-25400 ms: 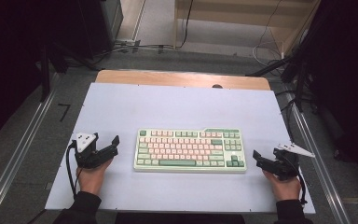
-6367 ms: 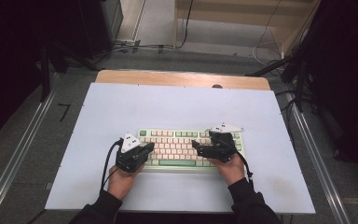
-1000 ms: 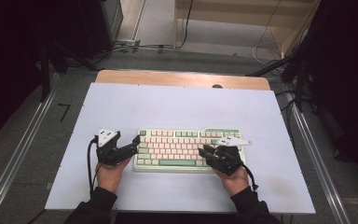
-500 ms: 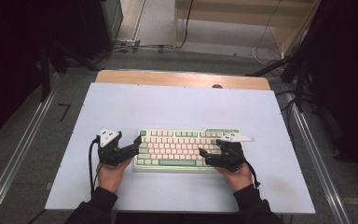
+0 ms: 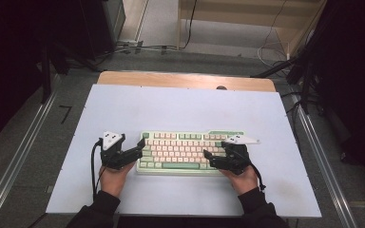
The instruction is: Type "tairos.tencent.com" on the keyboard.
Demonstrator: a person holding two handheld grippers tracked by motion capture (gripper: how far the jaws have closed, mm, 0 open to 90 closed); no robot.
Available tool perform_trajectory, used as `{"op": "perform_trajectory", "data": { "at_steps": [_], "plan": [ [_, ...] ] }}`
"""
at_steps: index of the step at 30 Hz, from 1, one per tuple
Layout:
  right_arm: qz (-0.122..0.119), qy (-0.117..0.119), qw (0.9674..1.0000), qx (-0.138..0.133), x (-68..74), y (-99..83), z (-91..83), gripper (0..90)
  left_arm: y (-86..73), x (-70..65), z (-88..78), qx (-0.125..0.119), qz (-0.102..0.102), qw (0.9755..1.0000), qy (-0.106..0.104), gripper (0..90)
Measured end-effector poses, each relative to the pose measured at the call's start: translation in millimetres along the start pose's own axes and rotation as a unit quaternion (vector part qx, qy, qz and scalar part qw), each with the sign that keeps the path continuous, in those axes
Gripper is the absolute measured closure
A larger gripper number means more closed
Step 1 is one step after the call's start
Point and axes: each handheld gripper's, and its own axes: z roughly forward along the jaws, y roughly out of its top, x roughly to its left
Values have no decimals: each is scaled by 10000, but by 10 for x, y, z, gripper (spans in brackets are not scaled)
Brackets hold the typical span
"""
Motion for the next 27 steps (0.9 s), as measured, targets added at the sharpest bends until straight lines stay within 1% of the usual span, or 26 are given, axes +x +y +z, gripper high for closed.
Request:
{"op": "perform_trajectory", "data": {
  "at_steps": [2,4,6,8,10,11,15,17,19,21,23,24,25,27],
  "plan": [
    [6,-8,10000,6,-2,-2,2,183,2,-14,0,10,-17,10000,-39,220],
    [1,-15,10000,1,-4,2,-1,183,3,-35,-1,52,28,9999,-109,237],
    [-10,-24,10000,-8,-1,10,-8,183,7,-60,2,108,39,9997,-218,259],
    [-1,-23,10000,-18,1,9,-13,183,13,-91,11,198,77,9993,-296,260],
    [-9,-19,10000,4,4,7,-10,183,13,-127,22,234,83,9989,-405,277],
    [-7,-15,10000,14,6,7,-8,183,12,-147,27,248,120,9986,-446,278],
    [-10,-24,10000,13,8,11,-3,185,23,-235,43,252,343,9978,-516,328],
    [10,-19,10000,21,7,10,0,185,32,-278,61,243,374,9973,-577,333],
    [-2,-20,10000,32,5,11,5,186,51,-321,94,317,358,9964,-698,337],
    [-2,-12,10000,16,7,16,7,189,71,-362,124,411,421,9954,-761,298],
    [11,-6,10000,22,14,17,7,189,77,-397,132,403,450,9953,-759,255],
    [8,-6,10000,30,16,15,9,189,80,-408,129,354,429,9956,-759,249],
    [-1,-8,10000,48,17,13,12,189,85,-414,127,306,365,9957,-798,229],
    [-26,0,10000,62,19,12,19,189,99,-407,122,252,264,9944,-994,171]
  ]
}}
